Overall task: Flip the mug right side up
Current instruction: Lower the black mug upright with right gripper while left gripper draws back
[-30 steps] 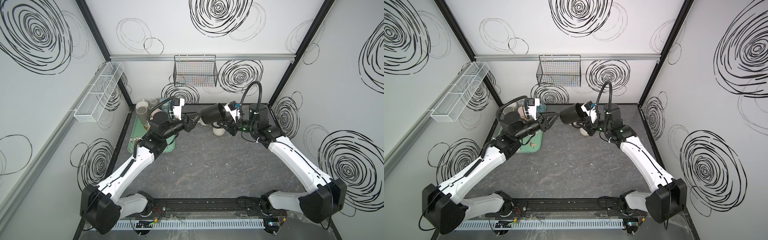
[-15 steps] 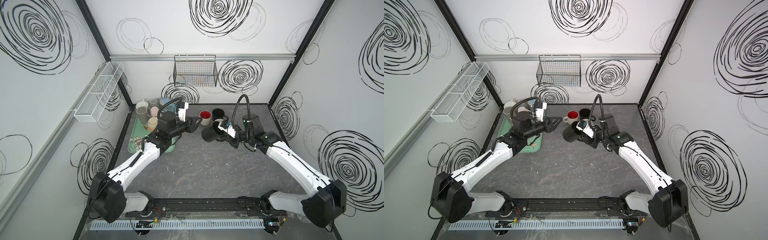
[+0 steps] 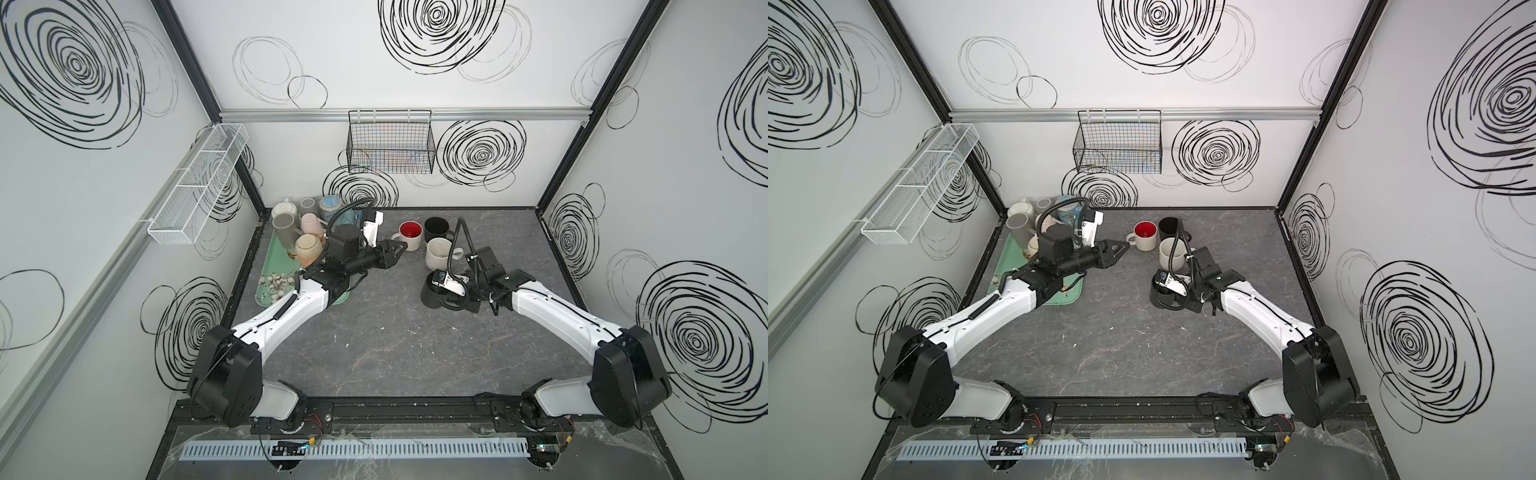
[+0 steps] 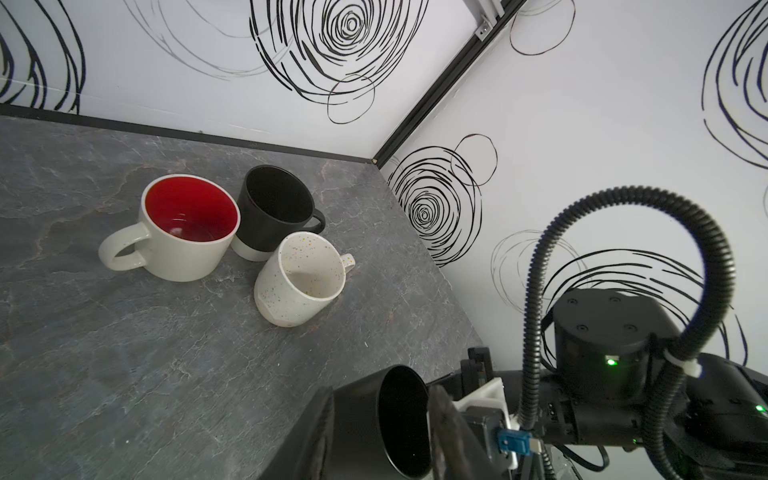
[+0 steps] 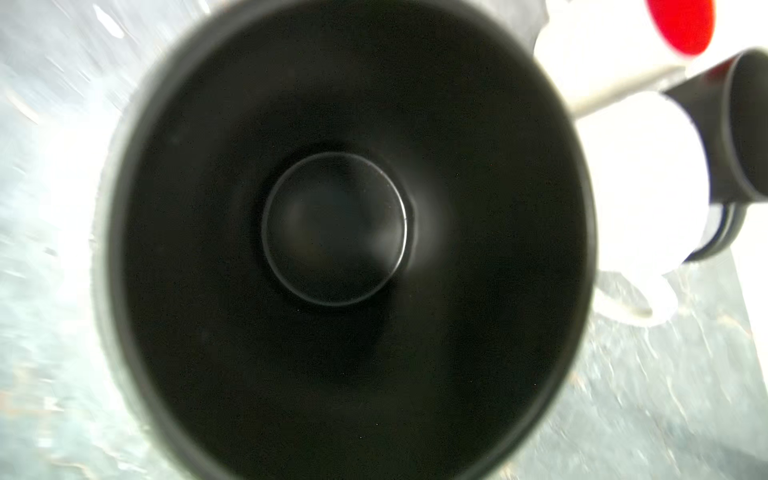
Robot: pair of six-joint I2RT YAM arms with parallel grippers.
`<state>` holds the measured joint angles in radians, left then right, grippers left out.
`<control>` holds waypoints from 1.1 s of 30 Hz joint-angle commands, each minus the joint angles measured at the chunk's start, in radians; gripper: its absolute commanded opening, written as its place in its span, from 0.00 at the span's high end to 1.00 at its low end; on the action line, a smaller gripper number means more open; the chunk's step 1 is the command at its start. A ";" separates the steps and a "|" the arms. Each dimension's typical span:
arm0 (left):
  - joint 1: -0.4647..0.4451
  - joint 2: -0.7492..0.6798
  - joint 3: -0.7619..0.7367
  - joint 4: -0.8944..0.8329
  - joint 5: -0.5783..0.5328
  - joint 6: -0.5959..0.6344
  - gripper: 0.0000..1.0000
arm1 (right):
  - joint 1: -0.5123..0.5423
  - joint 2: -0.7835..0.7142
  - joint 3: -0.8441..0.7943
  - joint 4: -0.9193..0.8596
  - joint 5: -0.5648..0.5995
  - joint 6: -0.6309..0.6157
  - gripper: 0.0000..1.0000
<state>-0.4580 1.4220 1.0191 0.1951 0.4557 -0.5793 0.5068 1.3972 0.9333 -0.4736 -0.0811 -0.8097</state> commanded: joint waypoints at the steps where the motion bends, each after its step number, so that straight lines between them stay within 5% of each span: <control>1: -0.003 0.006 0.014 0.032 0.028 -0.001 0.59 | 0.005 0.024 0.008 0.083 0.110 -0.032 1.00; 19: 0.036 -0.017 -0.019 -0.031 0.050 0.047 0.59 | -0.015 0.202 0.055 0.203 0.204 -0.097 1.00; 33: 0.040 -0.056 -0.052 -0.031 0.037 0.048 0.60 | -0.100 0.195 0.109 0.178 0.143 -0.146 0.64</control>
<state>-0.4290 1.4067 0.9794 0.1287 0.4934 -0.5491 0.4118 1.6196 1.0142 -0.3092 0.0856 -0.9325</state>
